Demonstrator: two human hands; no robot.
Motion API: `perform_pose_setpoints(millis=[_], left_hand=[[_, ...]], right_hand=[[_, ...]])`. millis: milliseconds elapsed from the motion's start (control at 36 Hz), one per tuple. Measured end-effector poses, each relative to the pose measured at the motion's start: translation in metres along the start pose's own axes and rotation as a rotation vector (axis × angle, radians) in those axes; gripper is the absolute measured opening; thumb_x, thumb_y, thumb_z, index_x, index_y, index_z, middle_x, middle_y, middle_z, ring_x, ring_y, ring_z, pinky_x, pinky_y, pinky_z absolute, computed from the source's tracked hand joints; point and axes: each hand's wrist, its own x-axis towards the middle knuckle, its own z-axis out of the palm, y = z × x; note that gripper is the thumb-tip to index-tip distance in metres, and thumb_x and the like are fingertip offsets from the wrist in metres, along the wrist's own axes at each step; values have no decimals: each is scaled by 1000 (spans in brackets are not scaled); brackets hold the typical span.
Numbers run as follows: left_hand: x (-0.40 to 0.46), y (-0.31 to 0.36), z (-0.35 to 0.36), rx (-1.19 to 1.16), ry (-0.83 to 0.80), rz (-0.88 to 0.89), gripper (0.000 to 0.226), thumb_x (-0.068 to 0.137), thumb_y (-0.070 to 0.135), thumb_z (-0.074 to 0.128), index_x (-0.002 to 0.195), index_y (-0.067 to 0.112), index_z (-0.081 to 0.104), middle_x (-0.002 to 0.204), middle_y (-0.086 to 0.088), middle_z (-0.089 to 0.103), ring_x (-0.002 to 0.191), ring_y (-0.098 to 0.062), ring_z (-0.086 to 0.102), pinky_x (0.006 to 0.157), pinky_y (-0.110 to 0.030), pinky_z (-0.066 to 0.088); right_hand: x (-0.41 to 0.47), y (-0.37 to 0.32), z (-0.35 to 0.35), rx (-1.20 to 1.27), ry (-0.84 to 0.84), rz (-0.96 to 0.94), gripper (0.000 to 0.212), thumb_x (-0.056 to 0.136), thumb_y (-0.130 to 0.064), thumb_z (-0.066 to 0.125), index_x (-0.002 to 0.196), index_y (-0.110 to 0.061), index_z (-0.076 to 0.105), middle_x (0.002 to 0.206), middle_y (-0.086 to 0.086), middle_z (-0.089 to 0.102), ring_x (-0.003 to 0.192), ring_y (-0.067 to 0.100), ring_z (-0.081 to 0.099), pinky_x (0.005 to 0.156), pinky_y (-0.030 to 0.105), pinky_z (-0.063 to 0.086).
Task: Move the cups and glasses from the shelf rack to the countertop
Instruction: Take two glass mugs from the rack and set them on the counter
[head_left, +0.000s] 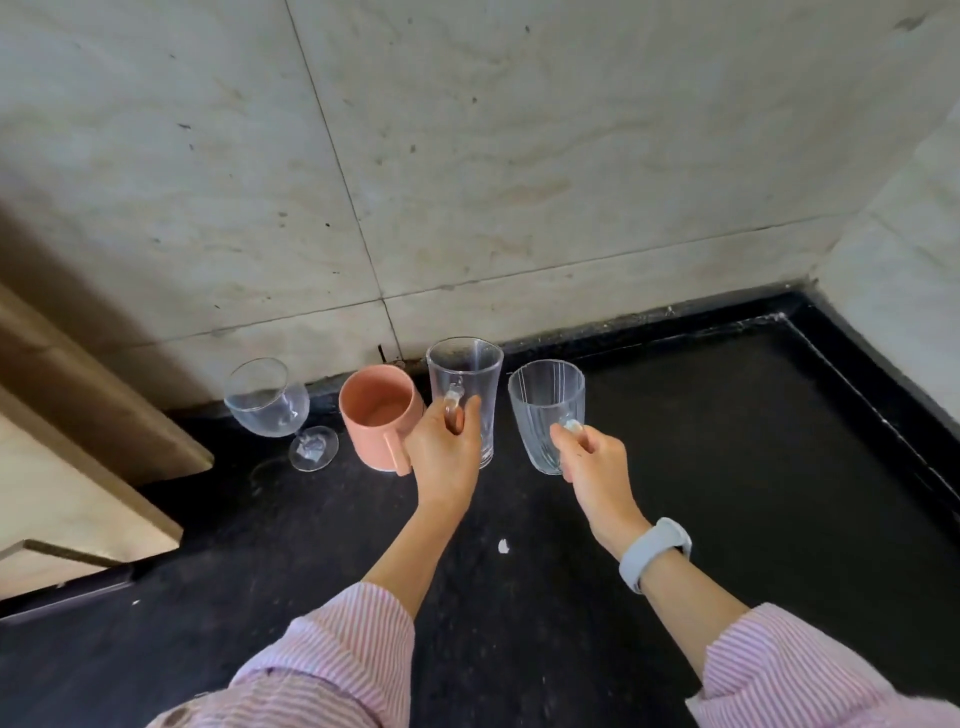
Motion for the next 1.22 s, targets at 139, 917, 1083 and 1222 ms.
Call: perform_pose_setpoints(millis=[139,917,1083,1222], left_hand=[[14,-17,17,-35,-13,-21,41,88,18,60,55,23,36,50,6,38,46,-7,36,50,-19,33],[12,-45,25,88,-351,62,25,97,25,39,110,12,56,98,5,59,90,-6,57,80,-18,43],[12,-38,20,185,-342,6,26,96,28,44,113,13,56,109,-6,64,100,-19,59,85,-30,48],[5,-25,-1,220,-359,-77,42,95,35,44,131,15,42,134,-5,50,121,-19,50,99,-31,42]], right_hand=[[22,9,6,7,4,15,41,89,-23,54,51,-16,42,49,-1,39,45,6,34,51,25,32],[65,10,23,-377,-157,-93,25,96,-36,36,84,-15,45,84,2,44,80,15,46,68,25,35],[61,4,19,-433,-193,-30,33,96,-35,38,115,-8,42,108,9,44,75,7,46,63,20,36],[34,-4,11,-464,-82,-75,39,93,-23,46,130,-12,40,135,8,45,122,22,46,96,31,38]])
